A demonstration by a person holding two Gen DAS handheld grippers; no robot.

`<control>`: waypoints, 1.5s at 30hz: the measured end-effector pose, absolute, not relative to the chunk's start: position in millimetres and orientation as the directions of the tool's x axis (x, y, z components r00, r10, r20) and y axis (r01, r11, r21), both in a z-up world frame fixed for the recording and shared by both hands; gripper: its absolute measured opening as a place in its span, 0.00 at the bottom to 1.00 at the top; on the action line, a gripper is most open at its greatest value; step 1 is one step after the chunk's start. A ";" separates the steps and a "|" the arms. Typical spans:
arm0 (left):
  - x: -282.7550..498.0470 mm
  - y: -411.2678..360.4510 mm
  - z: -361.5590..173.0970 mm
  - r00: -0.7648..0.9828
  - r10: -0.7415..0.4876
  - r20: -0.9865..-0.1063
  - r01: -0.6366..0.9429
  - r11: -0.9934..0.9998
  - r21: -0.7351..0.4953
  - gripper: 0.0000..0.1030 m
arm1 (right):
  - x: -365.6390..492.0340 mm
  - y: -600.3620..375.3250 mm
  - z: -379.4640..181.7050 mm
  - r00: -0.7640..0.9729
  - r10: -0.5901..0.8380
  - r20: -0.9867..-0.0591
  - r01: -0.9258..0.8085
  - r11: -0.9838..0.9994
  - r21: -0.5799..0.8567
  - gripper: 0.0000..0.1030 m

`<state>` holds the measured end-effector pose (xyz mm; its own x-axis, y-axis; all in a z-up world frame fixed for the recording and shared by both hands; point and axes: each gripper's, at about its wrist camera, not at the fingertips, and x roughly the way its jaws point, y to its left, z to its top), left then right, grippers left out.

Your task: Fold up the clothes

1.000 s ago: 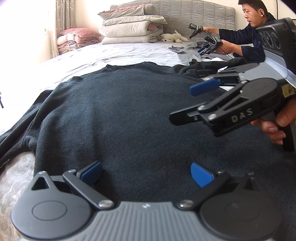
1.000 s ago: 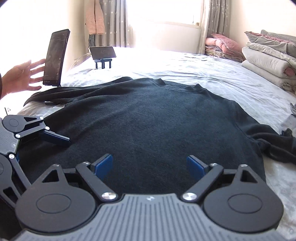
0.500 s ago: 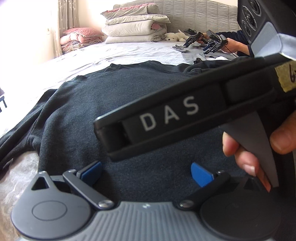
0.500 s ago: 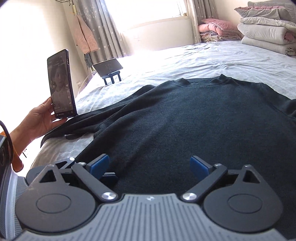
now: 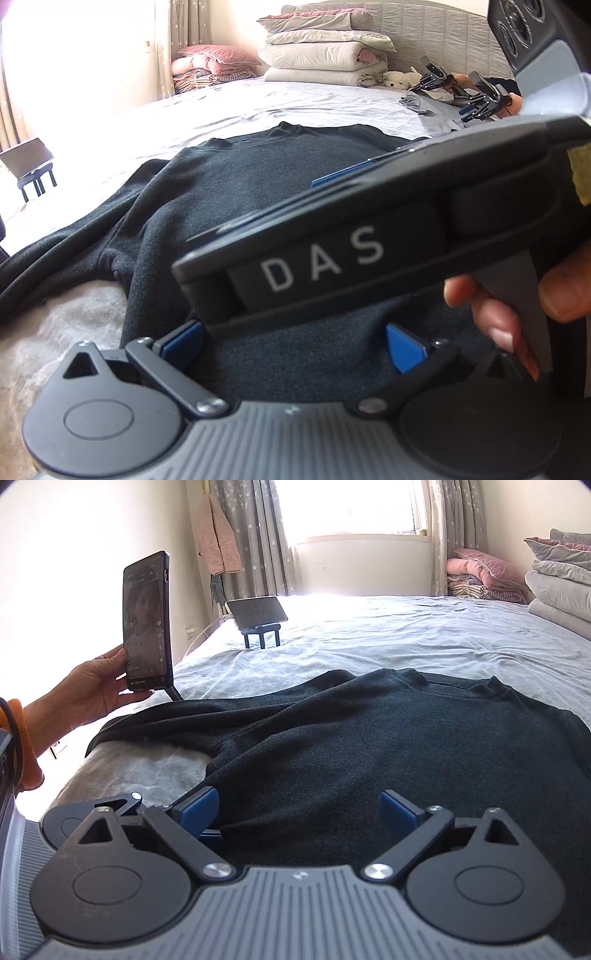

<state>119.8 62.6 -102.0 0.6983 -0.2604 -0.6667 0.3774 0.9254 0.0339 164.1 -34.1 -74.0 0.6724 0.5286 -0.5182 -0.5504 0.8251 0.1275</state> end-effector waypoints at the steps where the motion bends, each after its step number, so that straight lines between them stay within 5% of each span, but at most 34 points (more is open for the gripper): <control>1: 119.8 62.7 -102.0 0.700 -0.257 -0.667 0.375 0.926 0.036 1.00 | 164.2 -34.0 -74.3 0.672 0.530 -0.517 -0.552 0.824 0.128 0.93; 45: 127.2 69.4 -102.1 0.719 -0.217 -0.660 0.330 0.943 0.050 0.97 | 165.4 -24.9 -75.3 0.673 0.567 -0.475 -0.585 0.801 0.126 0.94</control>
<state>127.2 69.4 -102.1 0.7194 -0.2170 -0.6598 0.3299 0.9427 0.0496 165.4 -24.9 -75.3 0.6734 0.5666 -0.4749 -0.5854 0.8010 0.1255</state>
